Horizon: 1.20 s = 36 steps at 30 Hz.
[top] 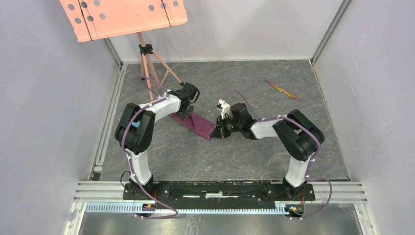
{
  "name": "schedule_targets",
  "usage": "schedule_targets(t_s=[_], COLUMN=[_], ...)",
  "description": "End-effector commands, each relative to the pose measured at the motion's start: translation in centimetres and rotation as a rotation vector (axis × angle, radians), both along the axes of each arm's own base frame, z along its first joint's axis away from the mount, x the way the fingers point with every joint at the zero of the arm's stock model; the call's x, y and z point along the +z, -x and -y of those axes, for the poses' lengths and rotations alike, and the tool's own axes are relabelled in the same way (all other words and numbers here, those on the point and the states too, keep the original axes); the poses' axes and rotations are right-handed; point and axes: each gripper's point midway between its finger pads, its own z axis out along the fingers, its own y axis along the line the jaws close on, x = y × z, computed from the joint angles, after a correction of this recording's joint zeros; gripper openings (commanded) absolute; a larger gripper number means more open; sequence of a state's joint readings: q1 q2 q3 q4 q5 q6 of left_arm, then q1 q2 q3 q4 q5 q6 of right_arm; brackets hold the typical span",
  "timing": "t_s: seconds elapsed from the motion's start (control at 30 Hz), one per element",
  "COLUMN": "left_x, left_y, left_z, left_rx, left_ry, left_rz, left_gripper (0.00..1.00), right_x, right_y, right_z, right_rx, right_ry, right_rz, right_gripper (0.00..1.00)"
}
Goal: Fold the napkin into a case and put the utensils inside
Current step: Insert the spoon into the folded napkin.
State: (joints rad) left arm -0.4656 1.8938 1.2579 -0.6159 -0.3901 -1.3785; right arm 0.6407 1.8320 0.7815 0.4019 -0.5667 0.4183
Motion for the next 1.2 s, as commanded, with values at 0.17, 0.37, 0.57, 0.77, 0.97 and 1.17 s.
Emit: schedule_targets(t_s=[0.17, 0.37, 0.57, 0.77, 0.97, 1.17], left_x=[-0.1, 0.4, 1.9, 1.7, 2.0, 2.7], left_y=[-0.4, -0.7, -0.6, -0.1, -0.1, -0.2], left_z=[-0.5, 0.0, 0.4, 1.3, 1.7, 1.7], left_rx=[0.042, 0.024, 0.007, -0.013, -0.034, -0.064], left_ry=[-0.019, -0.012, -0.02, -0.002, -0.015, -0.045], left_rz=[-0.013, -0.007, 0.025, 0.008, 0.019, 0.04], left_gripper=[0.23, 0.08, 0.05, 0.02, 0.06, 0.23], right_x=[1.1, 1.3, 0.9, 1.0, 1.0, 1.2], right_y=[-0.7, -0.7, -0.6, -0.8, -0.8, -0.6], right_z=[-1.0, -1.2, -1.2, -1.2, -1.1, -1.3], right_rx=[0.018, 0.021, 0.022, 0.021, 0.015, 0.024], right_ry=[-0.032, -0.037, -0.03, -0.028, -0.024, -0.033], right_rz=[0.038, 0.037, 0.032, 0.037, 0.038, 0.039], right_gripper=[0.03, 0.02, 0.02, 0.02, 0.03, 0.03])
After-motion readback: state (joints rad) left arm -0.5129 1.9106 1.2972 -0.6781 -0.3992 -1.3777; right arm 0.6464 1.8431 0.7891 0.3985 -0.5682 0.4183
